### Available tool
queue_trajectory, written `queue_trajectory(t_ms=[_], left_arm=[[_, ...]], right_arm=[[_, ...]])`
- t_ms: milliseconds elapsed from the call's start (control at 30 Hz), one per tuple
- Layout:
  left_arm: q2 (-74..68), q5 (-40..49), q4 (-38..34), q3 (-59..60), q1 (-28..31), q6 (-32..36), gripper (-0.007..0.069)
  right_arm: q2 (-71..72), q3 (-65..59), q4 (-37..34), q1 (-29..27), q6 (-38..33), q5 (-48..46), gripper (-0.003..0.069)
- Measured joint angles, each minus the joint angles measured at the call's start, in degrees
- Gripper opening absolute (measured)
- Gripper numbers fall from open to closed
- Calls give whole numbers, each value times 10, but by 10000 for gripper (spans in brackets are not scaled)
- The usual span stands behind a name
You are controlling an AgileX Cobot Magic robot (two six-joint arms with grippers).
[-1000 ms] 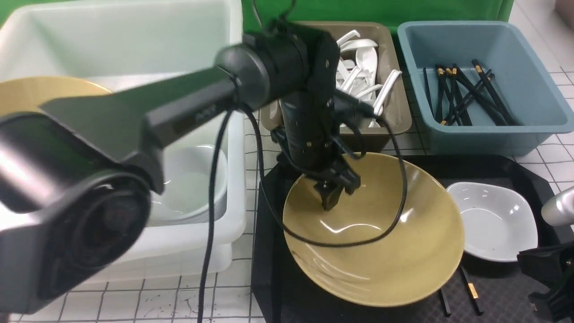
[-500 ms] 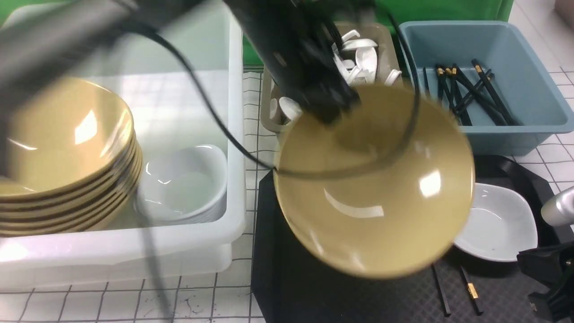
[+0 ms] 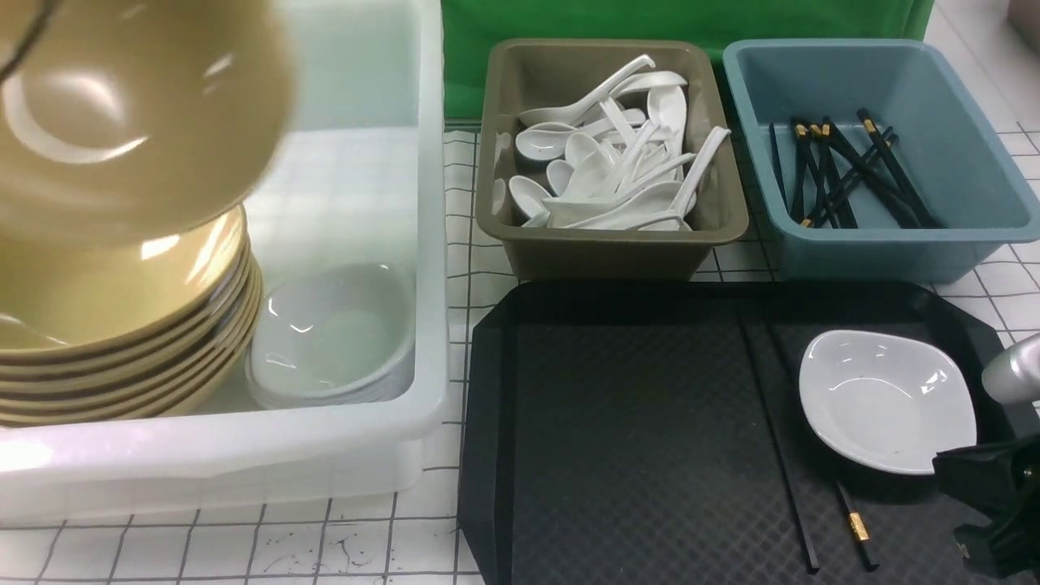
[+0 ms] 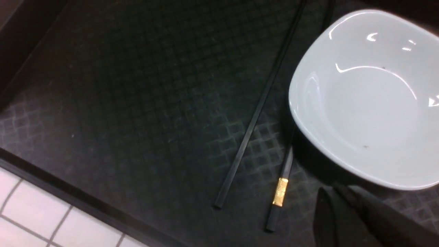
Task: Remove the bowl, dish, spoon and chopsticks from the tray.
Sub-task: Use the left arm to put the noodle bowl into the large storage box on the left, then use the right arm to grab the plate
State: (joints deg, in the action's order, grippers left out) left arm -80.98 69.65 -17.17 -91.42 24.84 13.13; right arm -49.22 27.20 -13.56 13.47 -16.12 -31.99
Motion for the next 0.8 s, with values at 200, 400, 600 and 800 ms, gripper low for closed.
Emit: queue_trajectory(t_ms=[200, 400, 600, 800], left_arm=[[0, -88, -9, 146, 33, 7, 12], [-10, -139, 18, 176, 34, 4, 160], [11, -126, 67, 168, 32, -51, 540], [60, -110, 152, 136, 34, -137, 651]], right_arm=[[0, 0, -21, 0, 2, 0, 53], [0, 0, -31, 0, 0, -1, 55], [0, 0, -17, -19, 60, 9, 90], [-18, 50, -5, -75, 75, -16, 217]])
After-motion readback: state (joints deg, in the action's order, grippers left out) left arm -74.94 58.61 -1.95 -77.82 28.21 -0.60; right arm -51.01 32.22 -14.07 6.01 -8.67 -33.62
